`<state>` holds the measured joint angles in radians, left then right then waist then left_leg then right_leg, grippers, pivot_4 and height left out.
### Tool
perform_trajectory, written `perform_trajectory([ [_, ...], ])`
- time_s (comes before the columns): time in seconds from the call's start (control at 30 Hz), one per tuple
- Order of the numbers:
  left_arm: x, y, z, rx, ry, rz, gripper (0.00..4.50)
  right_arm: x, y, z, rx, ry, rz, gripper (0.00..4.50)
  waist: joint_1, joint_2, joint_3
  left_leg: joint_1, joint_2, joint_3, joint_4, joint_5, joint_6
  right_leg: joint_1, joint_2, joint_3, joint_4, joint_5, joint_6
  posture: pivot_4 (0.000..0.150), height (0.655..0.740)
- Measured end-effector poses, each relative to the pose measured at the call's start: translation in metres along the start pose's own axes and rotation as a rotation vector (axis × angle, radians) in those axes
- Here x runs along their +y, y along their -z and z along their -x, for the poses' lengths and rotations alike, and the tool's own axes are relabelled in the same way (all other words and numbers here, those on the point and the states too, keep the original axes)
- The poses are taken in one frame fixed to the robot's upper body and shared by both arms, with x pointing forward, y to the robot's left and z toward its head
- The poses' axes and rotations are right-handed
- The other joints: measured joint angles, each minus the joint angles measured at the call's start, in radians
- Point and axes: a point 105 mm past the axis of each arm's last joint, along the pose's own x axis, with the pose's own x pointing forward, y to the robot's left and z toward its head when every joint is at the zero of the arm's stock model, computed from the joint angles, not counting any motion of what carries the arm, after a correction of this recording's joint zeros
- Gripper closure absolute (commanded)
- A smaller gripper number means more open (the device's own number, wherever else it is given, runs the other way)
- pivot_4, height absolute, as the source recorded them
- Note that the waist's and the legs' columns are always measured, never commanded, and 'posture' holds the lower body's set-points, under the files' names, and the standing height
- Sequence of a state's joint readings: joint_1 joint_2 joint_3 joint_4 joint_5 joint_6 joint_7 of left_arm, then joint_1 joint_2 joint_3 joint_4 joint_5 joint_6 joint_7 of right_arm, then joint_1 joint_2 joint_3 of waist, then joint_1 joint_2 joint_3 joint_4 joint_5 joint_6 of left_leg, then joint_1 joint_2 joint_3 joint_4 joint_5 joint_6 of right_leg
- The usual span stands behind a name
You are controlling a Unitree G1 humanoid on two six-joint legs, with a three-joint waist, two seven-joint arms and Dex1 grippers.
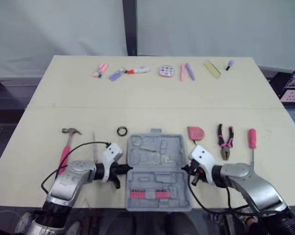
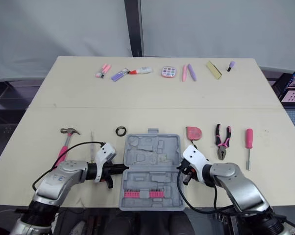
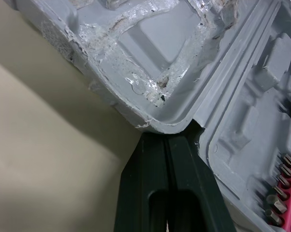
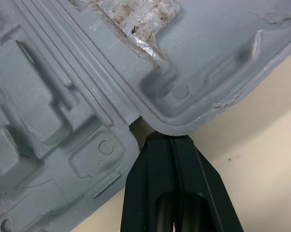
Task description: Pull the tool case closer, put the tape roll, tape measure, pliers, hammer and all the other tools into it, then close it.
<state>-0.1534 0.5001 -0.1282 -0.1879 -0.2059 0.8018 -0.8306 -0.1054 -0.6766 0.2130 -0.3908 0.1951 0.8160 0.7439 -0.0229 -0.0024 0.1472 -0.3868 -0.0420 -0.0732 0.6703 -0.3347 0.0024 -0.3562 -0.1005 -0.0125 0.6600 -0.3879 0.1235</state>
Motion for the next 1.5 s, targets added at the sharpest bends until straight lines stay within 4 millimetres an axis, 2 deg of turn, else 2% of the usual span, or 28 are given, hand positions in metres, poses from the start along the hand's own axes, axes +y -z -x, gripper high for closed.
perform_trajectory([
  [0.43, -0.006, 0.006, 0.002, -0.009, -0.007, 0.015, 4.50, 0.009, 0.007, 0.003, 0.029, -0.030, -0.004, 4.44, 0.001, 0.000, 0.000, 0.000, 0.000, 0.000, -0.001, 0.000, 0.000, 0.000, 0.000, 0.003, -0.001, 0.000, 0.000, 0.150, 0.7400],
  [1.5, -0.016, 0.015, 0.007, -0.002, -0.017, 0.048, 4.50, 0.017, 0.010, 0.007, 0.049, -0.053, -0.021, 4.44, 0.017, 0.000, 0.000, 0.000, 0.000, 0.001, -0.002, 0.000, 0.000, 0.000, 0.000, 0.004, -0.003, 0.000, 0.000, 0.150, 0.7400],
])
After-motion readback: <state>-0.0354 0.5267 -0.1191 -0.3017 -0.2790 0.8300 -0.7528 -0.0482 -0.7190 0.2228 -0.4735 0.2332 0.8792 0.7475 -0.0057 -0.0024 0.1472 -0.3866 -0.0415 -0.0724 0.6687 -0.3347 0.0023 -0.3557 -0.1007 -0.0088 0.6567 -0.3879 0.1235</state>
